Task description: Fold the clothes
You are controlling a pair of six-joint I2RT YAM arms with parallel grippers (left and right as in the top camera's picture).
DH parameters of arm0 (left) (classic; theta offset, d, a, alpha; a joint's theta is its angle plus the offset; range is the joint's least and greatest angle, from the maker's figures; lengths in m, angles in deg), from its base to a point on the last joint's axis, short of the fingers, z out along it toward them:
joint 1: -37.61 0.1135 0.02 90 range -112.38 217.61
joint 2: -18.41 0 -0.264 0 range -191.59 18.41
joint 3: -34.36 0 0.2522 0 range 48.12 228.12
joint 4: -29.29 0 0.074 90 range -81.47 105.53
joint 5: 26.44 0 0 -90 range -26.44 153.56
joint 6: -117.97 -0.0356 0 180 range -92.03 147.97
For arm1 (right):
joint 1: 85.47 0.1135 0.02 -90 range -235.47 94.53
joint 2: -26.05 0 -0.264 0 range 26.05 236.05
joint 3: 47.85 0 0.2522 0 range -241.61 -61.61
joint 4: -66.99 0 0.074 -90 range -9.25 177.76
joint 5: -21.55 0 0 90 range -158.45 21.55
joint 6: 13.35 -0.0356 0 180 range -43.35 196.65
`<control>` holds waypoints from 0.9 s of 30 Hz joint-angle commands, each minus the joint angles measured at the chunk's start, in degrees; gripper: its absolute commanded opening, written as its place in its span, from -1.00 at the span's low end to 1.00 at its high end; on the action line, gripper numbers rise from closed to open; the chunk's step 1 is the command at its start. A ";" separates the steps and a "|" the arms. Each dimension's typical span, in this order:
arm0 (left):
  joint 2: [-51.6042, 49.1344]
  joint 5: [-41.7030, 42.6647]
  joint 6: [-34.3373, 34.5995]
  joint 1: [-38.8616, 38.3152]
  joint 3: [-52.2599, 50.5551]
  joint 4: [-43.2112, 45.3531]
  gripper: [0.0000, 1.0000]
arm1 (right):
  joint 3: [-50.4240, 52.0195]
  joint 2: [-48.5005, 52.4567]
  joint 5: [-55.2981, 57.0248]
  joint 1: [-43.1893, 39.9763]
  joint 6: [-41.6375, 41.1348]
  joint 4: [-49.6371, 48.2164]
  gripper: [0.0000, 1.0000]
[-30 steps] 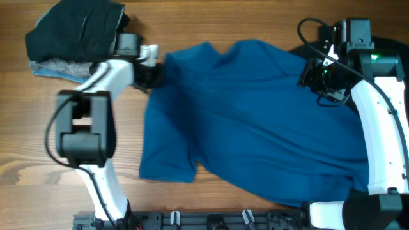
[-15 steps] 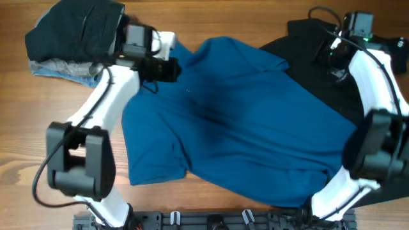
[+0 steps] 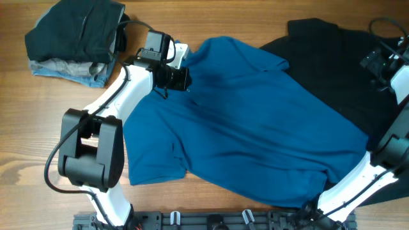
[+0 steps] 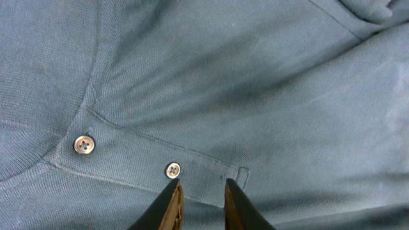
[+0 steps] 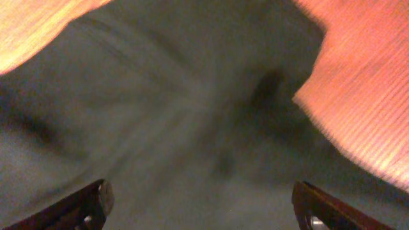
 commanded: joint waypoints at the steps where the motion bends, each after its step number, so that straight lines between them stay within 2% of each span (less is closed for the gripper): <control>1: -0.31 0.35 0.59 -0.17 -0.13 0.04 -0.47 | -0.15 2.97 5.53 -1.90 10.84 -3.65 0.91; 5: -0.31 0.35 0.59 -0.17 -0.13 0.04 -0.42 | -0.15 7.08 6.12 -3.30 13.60 -4.50 0.90; 7: -0.31 0.35 0.57 -0.17 -0.13 0.07 -0.37 | -0.15 8.68 3.91 -3.67 13.46 -3.69 0.61; 8: -0.31 0.33 0.55 -0.17 -0.13 0.26 -0.36 | -0.15 8.85 1.66 -3.67 13.33 -2.80 0.38; 9: -0.31 0.35 0.57 -0.17 -0.13 0.52 -0.36 | -0.15 8.96 -0.48 -3.67 12.04 -1.60 -0.06; 10: -0.31 0.35 0.57 -0.17 -0.13 1.18 -0.36 | -0.17 8.92 -0.24 -3.98 7.61 -0.39 -0.88; 11: -0.31 0.33 0.55 -0.17 -0.13 1.60 -0.35 | -0.20 8.59 -0.02 -5.03 4.04 0.50 -0.92; 14: -0.31 0.33 0.57 -0.17 -0.13 1.73 -0.35 | -2.10 6.34 7.28 -10.78 -1.97 0.92 -0.92; 16: -0.31 0.33 0.57 -0.17 -0.13 1.44 -0.35 | -5.90 4.42 10.19 -15.34 -1.84 1.25 -0.92; 19: -0.31 0.35 0.57 -0.17 -0.13 1.46 -0.31 | -13.22 2.40 8.87 -20.79 -1.18 2.23 -0.91; 21: -0.31 0.35 0.59 -0.17 -0.13 1.55 -0.23 | -15.87 2.29 5.11 -21.55 -0.55 3.48 0.01; 24: -0.31 0.66 2.51 -0.17 -0.13 1.86 -0.15 | -16.94 1.05 -5.14 -19.65 1.53 6.12 0.25; 27: -0.31 5.55 3.61 -0.92 -0.13 4.50 -0.14 | -16.94 -1.42 -12.74 -16.76 1.55 9.60 0.33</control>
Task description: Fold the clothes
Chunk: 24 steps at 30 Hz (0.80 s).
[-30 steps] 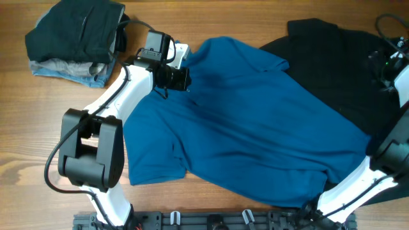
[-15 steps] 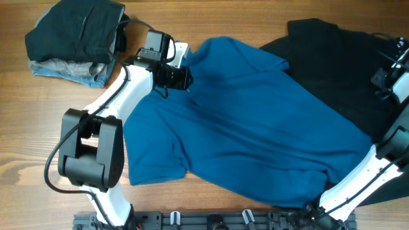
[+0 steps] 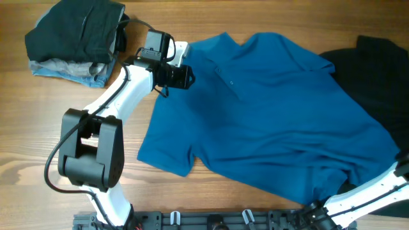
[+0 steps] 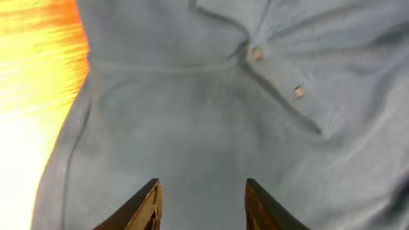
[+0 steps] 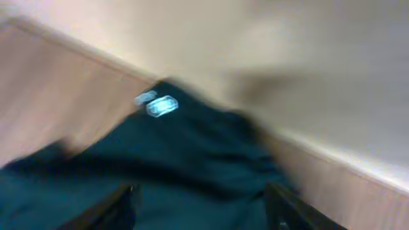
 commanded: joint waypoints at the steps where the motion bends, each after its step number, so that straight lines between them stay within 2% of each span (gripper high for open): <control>1: -0.28 4.50 1.84 -1.88 -0.13 3.43 0.04 | -0.83 -4.48 -14.67 5.25 0.72 4.24 0.33; 3: -1.60 2.25 1.81 -4.87 -0.13 9.07 0.23 | -0.83 -7.19 -26.91 9.01 0.55 8.66 0.32; 5: -4.52 1.51 1.81 -6.64 -0.13 13.99 0.24 | -0.83 -8.55 -32.35 12.02 -0.87 12.26 0.33; 6: -6.29 1.53 1.84 -7.21 -0.13 16.37 0.16 | -0.83 -8.96 -32.83 13.42 -0.92 14.67 0.33; 7: -8.20 1.55 1.86 -7.69 -0.13 18.80 -0.03 | -0.83 -9.25 -32.79 15.02 -0.92 17.94 0.32; 8: -10.64 1.55 3.02 -8.13 -0.13 21.90 -0.56 | -0.83 -9.29 -32.17 16.61 -0.87 21.66 0.27; 9: -12.02 1.53 4.61 -8.31 -0.13 23.87 -0.85 | -0.81 -9.29 -31.71 17.68 -0.74 24.11 0.25; 10: -14.47 1.62 8.83 -8.39 -0.13 27.69 -0.92 | -0.79 -9.27 -29.11 19.47 -0.79 28.20 0.10; 12: -16.98 1.57 12.15 -8.33 -0.13 30.27 -0.92 | -0.79 -9.27 -23.15 21.68 -0.94 32.26 -0.08; 13: -18.05 -0.90 12.15 -7.96 -0.13 29.03 -0.92 | -0.24 -9.18 -19.21 22.95 -0.98 33.73 -0.24; 15: -18.64 -11.91 14.93 -6.64 -0.13 22.01 -0.92 | 1.92 -9.16 -15.96 24.24 -2.91 34.58 -0.32; 16: -18.69 -21.51 18.73 -4.74 -0.13 15.21 -0.92 | 3.80 -9.11 -14.23 24.57 -5.09 34.12 -0.32; 17: -18.67 -25.55 19.71 -2.93 -0.13 11.21 -0.92 | 5.75 -9.05 -13.51 24.70 -7.02 32.79 -0.33; 21: -17.51 -24.41 19.58 6.71 -0.13 4.35 -0.92 | 15.28 -8.83 -7.65 24.61 -8.24 21.14 -0.40; 24: -13.77 -23.15 19.17 9.49 -0.13 2.84 -0.92 | 21.92 -8.83 -6.27 24.61 -6.75 11.93 -0.42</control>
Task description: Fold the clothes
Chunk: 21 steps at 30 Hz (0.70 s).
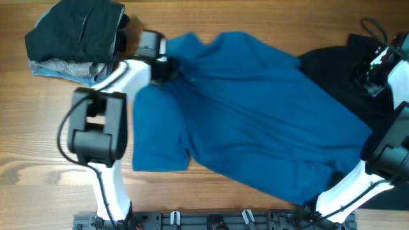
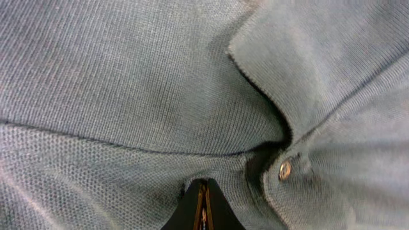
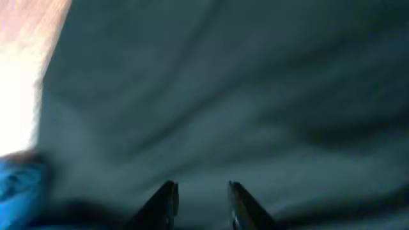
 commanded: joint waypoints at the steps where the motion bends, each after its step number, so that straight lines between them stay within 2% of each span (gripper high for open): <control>1: 0.04 -9.86 0.72 3.96 -3.78 -3.56 -0.92 | 6.16 -0.31 4.26 -0.09 -0.07 -7.10 -0.42; 4: 5.01 -9.84 0.76 3.67 -3.78 -5.62 -0.92 | 10.73 -0.22 4.52 -0.13 -0.50 -13.00 -0.60; 8: 9.46 -9.86 0.72 3.67 -3.78 -9.05 -0.92 | 14.40 3.58 12.37 -2.47 -3.82 -17.51 -0.71; 12: 12.94 -8.81 0.46 3.67 -3.78 -9.97 -0.81 | 12.76 7.08 13.75 -11.74 -3.96 -19.65 -0.89; 13: 14.21 -6.80 -1.40 3.67 -3.78 -9.97 -0.74 | 8.70 6.99 13.90 -16.13 -4.11 -18.51 -0.92; 16: 15.69 -3.67 -2.29 3.54 -3.78 -10.03 -0.61 | -7.41 6.88 12.52 -24.57 -4.07 -11.96 -0.91; 18: 15.72 -0.85 -2.36 3.28 -3.78 -10.01 -0.55 | -16.22 6.73 4.39 -25.97 -0.48 -10.84 -0.91; 19: 15.72 0.87 -3.78 2.97 -3.78 -9.92 -0.52 | -19.45 6.62 1.03 -25.64 0.04 -9.79 -0.84; 21: 15.72 4.35 -6.73 1.84 -3.78 -9.62 -0.42 | -21.68 5.70 -4.66 -24.17 -0.04 -8.11 -0.51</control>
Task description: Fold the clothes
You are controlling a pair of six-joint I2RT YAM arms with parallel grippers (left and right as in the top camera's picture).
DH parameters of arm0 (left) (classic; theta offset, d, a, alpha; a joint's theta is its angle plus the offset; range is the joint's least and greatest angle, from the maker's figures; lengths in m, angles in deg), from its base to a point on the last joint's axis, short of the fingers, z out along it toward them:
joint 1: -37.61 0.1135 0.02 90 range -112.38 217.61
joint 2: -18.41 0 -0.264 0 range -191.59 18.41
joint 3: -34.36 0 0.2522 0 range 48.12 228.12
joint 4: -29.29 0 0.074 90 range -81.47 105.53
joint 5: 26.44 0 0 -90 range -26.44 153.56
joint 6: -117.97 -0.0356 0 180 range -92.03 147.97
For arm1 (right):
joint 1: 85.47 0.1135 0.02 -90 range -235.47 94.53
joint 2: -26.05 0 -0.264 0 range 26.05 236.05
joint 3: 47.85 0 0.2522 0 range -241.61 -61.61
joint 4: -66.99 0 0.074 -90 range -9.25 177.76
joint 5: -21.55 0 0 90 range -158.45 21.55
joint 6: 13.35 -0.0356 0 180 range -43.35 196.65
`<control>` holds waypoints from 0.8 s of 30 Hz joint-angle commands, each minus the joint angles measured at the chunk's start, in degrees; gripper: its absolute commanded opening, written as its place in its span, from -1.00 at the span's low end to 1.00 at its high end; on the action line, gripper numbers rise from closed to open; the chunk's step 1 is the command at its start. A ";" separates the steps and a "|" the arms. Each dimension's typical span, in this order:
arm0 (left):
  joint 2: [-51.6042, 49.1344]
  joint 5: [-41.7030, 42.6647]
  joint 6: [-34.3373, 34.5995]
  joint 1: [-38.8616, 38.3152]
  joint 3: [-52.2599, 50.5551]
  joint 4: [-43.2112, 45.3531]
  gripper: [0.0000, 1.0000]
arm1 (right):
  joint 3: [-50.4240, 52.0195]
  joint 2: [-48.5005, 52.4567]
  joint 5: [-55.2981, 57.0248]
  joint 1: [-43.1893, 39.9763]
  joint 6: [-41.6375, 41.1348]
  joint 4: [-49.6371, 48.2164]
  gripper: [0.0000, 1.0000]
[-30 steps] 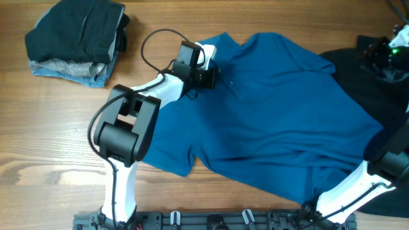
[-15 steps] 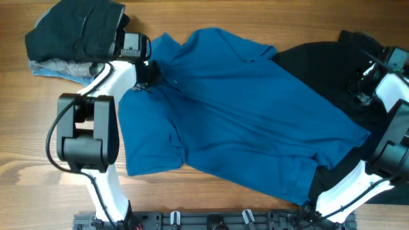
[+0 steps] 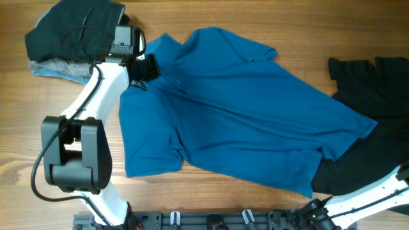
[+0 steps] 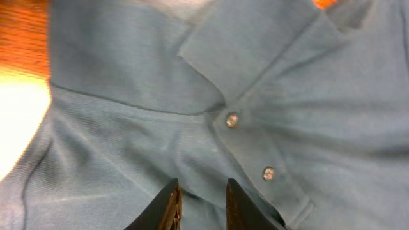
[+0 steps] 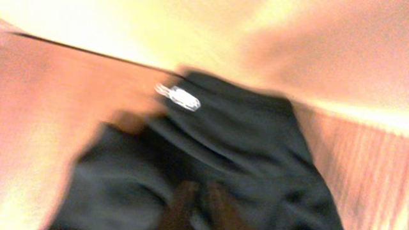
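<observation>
A blue polo shirt (image 3: 243, 108) lies spread front-up across the table, its collar (image 3: 167, 46) at the upper left. My left gripper (image 3: 146, 67) hovers just left of the collar. In the left wrist view it (image 4: 201, 204) stands open over the fabric below the buttoned placket (image 4: 249, 147), with nothing between the fingers. A black garment (image 3: 374, 89) lies at the right. The right wrist view is blurred. In it the black garment (image 5: 243, 140) sits below my right gripper (image 5: 199, 204), whose fingers are close together. The right gripper is outside the overhead view.
A stack of folded dark and grey clothes (image 3: 73, 35) sits at the top left corner, close behind the left arm. The right arm's base (image 3: 358, 204) rises at the bottom right. Bare wooden tabletop (image 3: 57, 128) shows left of the shirt.
My left gripper was shut on the shirt beside the collar and is now open over the placket. The shirt lies further left. The right gripper has left the overhead view, and its fingers are closer together.
First my left gripper hung narrowly open over the placket buttons, and the right stood wide open over the black garment. Then the shirt lay shifted right, with the left gripper open. Then the left was shut by the collar. Now it is open and the shirt lies leftward.
</observation>
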 commanded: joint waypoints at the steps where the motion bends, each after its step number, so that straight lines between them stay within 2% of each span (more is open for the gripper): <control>1: 1.36 7.82 -5.49 -2.64 -0.42 0.31 -0.35 | -3.19 -2.05 -13.53 4.59 1.77 3.87 -0.43; 3: 1.36 8.74 -6.19 -5.49 -0.42 -0.33 -0.30 | -3.08 -2.10 -18.32 7.30 1.70 11.41 -0.38; 5: 1.36 8.74 -6.19 -8.41 -0.42 -0.72 -0.29 | -1.22 -1.97 -17.25 11.50 1.64 19.45 -0.42; 8: 1.36 8.72 -6.16 -12.87 -0.42 -0.72 -0.28 | 5.64 -1.97 -10.86 20.09 -3.08 24.13 -0.90; 10: 1.36 8.70 -6.16 -14.29 -0.42 -0.79 -0.28 | 10.19 -1.95 -4.96 24.26 -7.67 23.37 -0.91; 13: 1.36 8.72 -6.14 -15.67 -0.42 -2.75 -0.28 | 19.54 -1.95 2.45 28.41 -12.24 15.80 -0.92; 16: 1.36 8.72 -6.14 -15.72 -0.42 -5.29 -0.28 | 24.22 -1.90 5.09 27.93 -17.29 6.25 -0.92; 17: 1.36 8.72 -6.12 -15.72 -0.42 -5.73 -0.28 | 24.33 -1.55 6.60 27.67 -19.06 2.73 -0.91; 19: 1.36 8.72 -6.12 -15.72 -0.42 -6.27 -0.28 | 24.33 -1.01 7.48 27.28 -19.04 -11.65 -0.92; 21: 1.36 8.72 -6.12 -15.69 -0.42 -6.54 -0.27 | 23.08 -1.01 2.97 26.75 -15.19 -25.33 -0.92; 24: 1.36 8.72 -6.10 -15.72 -0.42 -6.51 -0.24 | 17.94 -1.01 0.66 26.40 -14.43 -29.29 -0.91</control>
